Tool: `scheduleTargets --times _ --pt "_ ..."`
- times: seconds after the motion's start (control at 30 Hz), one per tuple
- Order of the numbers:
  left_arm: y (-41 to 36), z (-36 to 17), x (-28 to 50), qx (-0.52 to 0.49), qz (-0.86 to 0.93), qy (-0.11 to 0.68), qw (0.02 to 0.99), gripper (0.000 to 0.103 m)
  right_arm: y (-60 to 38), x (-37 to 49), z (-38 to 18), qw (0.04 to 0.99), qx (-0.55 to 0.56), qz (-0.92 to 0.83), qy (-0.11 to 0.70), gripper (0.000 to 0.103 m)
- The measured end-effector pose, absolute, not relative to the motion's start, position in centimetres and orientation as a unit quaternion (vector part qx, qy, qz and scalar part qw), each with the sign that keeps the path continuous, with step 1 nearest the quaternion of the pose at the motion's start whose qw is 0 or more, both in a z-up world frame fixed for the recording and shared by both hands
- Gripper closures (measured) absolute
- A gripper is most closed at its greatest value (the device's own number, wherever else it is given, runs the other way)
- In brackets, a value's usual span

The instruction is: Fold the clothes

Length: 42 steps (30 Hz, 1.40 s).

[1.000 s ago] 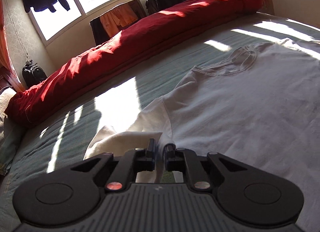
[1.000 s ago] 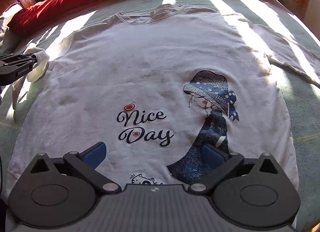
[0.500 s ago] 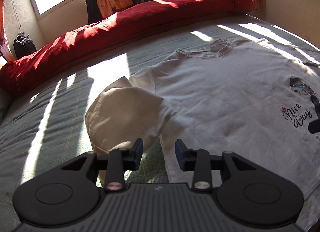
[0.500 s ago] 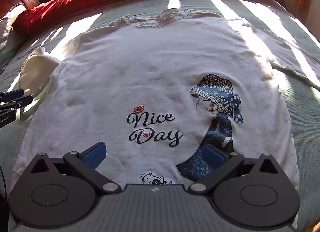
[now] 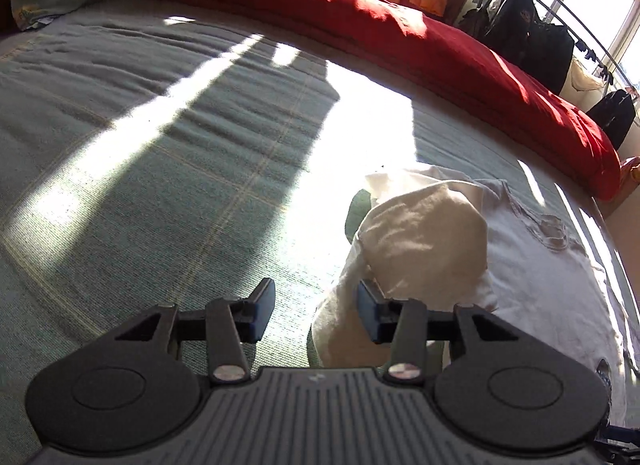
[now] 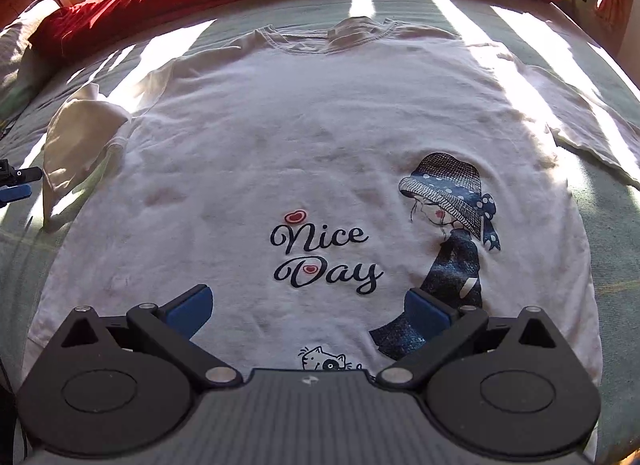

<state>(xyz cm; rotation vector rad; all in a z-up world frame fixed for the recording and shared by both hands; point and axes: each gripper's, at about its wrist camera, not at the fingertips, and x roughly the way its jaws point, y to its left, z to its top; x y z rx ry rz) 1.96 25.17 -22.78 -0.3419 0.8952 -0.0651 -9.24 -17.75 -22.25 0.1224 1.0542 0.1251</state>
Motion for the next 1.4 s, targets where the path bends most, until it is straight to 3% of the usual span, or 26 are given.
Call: scheduleTargets --times 0.23,0.43,0.5,0.53,0.57,0.63,0.93,1.4 --pt "20.8 -24.5 3.2 -0.089 -0.026 0.440 0.893 0.054 -18.2 -8.9 -22.9 0.858 0.063 0.051 0.507 0.000" --pt "19.1 -24.5 3.1 -0.071 -0.034 0.441 0.894 0.057 -18.6 -8.6 -23.4 0.857 0.067 0.043 0.510 0.000" --pt "19.1 -24.3 3.0 -0.081 -0.044 0.443 0.892 0.069 -18.6 -8.6 -23.4 0.857 0.065 0.045 0.509 0.000" --pt "19.2 -24.3 3.0 -0.087 -0.052 0.445 0.890 0.086 -18.6 -8.6 -23.4 0.857 0.064 0.046 0.509 0.000" --pt "19.1 -24.1 3.0 -0.088 -0.053 0.448 0.888 0.095 -18.5 -8.6 -23.3 0.858 0.064 0.046 0.508 0.000" --pt "19.1 -23.5 2.7 -0.083 -0.048 0.439 0.894 0.098 -18.5 -8.7 -23.2 0.858 0.065 0.046 0.507 0.000" --pt "24.0 -17.3 2.4 -0.041 0.020 0.366 0.929 0.099 -18.3 -8.9 -22.3 0.864 0.061 0.047 0.498 0.000" --pt "35.0 -13.6 4.1 0.014 0.171 0.358 0.918 0.099 -16.8 -8.9 -21.7 0.866 0.043 0.053 0.495 0.000"
